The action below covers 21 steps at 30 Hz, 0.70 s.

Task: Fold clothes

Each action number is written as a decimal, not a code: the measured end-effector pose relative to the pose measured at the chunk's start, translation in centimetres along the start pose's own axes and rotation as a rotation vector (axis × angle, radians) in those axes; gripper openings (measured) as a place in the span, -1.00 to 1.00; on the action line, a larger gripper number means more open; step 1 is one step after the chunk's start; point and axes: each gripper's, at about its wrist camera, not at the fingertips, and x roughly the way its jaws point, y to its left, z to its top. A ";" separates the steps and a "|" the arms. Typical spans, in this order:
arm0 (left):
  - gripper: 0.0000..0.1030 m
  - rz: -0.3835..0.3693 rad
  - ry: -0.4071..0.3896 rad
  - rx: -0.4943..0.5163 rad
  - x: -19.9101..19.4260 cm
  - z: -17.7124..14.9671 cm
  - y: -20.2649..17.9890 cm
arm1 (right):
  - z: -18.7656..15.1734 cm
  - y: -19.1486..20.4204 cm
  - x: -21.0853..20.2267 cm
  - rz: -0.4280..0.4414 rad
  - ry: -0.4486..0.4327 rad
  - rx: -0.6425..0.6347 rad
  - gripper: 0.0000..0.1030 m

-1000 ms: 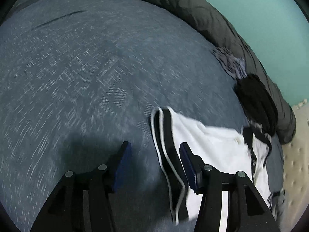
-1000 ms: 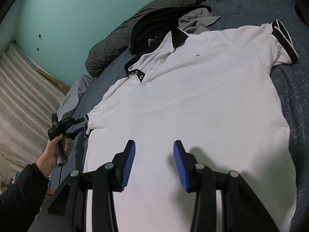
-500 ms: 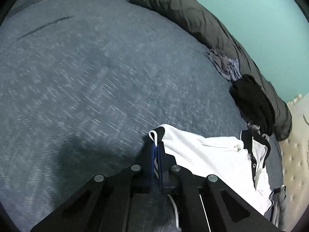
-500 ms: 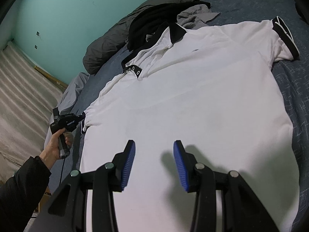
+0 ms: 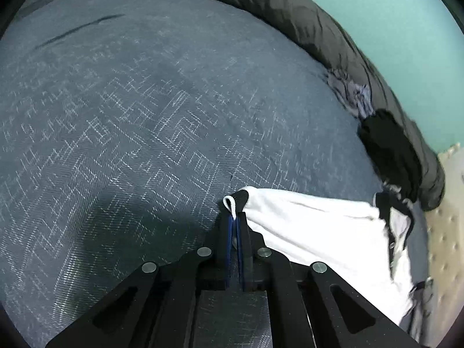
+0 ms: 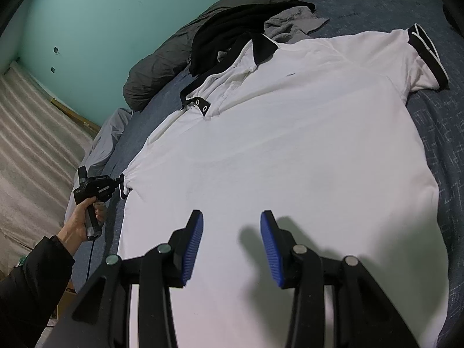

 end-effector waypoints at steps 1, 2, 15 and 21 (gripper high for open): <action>-0.92 0.004 0.001 0.007 -0.1 0.1 -0.1 | 0.0 0.0 -0.1 0.000 -0.001 -0.001 -0.20; -0.90 0.008 0.002 0.013 -0.1 0.1 -0.1 | 0.0 0.0 -0.1 0.000 -0.003 -0.003 -0.20; -0.10 0.047 -0.056 0.112 -4.5 0.2 -1.9 | 2.2 -2.4 -3.2 -0.075 -0.041 -0.007 -0.17; -0.04 -0.014 -0.025 0.157 -4.6 -1.1 -4.6 | 7.5 -6.3 -8.3 -0.247 -0.124 -0.016 0.06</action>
